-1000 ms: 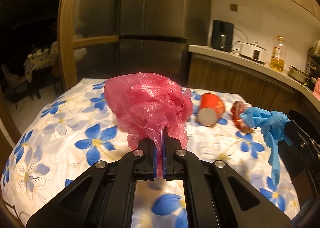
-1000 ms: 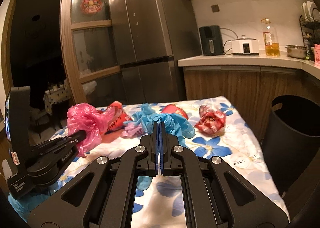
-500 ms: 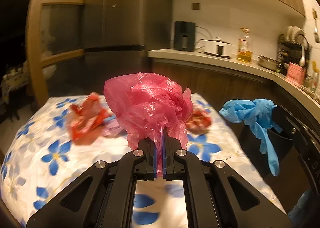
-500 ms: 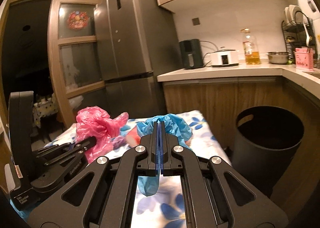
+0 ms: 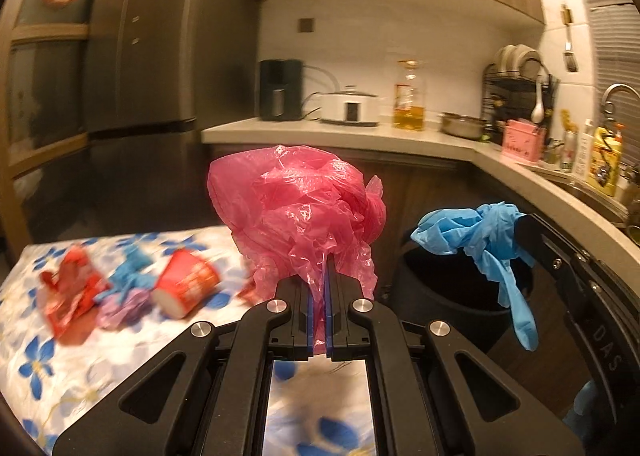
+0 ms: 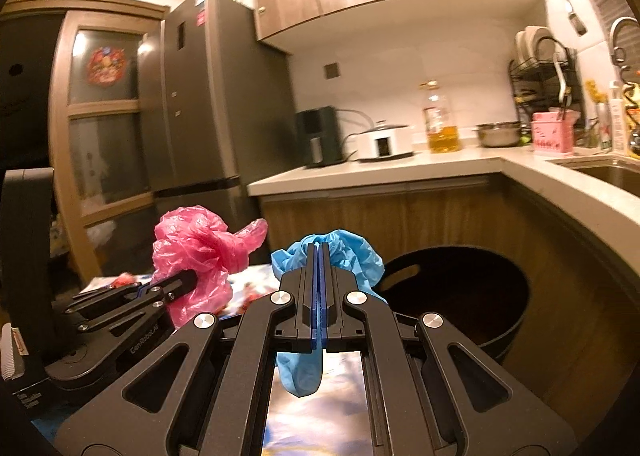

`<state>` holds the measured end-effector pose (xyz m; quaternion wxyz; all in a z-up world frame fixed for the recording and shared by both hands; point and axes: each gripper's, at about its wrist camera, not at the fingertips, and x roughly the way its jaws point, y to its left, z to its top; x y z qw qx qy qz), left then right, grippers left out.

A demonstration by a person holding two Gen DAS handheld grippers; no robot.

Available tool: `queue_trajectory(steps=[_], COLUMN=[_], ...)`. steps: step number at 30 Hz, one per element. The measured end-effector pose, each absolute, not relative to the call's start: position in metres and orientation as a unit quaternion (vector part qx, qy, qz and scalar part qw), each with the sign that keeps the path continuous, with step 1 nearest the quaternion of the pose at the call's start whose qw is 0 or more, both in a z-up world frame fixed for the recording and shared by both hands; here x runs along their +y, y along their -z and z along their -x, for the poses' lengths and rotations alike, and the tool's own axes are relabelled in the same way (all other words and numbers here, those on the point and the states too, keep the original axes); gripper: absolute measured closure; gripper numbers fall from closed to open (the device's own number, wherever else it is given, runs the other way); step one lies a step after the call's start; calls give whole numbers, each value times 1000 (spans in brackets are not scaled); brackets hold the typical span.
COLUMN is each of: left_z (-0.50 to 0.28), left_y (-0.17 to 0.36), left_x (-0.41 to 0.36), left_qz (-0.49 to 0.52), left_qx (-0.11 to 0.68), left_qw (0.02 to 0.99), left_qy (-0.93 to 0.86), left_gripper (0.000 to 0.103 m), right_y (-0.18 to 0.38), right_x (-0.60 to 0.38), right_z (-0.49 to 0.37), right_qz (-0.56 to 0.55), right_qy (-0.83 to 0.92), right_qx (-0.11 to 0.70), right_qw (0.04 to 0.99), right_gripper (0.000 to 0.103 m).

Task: Collect trash
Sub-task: 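Lift the blue glove and pink bag and carry both over the black bin, then open both tools to drop the glove and pink bag into the bin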

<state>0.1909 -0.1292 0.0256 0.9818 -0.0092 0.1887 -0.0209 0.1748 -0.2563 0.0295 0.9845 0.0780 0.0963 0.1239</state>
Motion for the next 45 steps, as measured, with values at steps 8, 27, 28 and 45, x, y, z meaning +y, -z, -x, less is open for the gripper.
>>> queue_trajectory(steps=[8, 27, 28, 45], left_z=[-221, -264, -266, -287], left_y=[-25, -5, -4, 14], left_x=[-170, -232, -234, -241], left_qz=[4, -21, -22, -23], left_qx=[196, 189, 191, 210], left_qw=[978, 971, 970, 965], left_qy=[71, 143, 145, 154], left_gripper=[99, 99, 99, 70], right_y=[-32, -12, -11, -2], right_x=[-293, -342, -343, -347], right_z=[-189, -229, -231, -249], right_qz=[-80, -96, -96, -98], right_qy=[-76, -31, -31, -27], right_qx=[81, 90, 91, 105], right_qw=[991, 991, 991, 989], right_gripper=[102, 102, 102, 101])
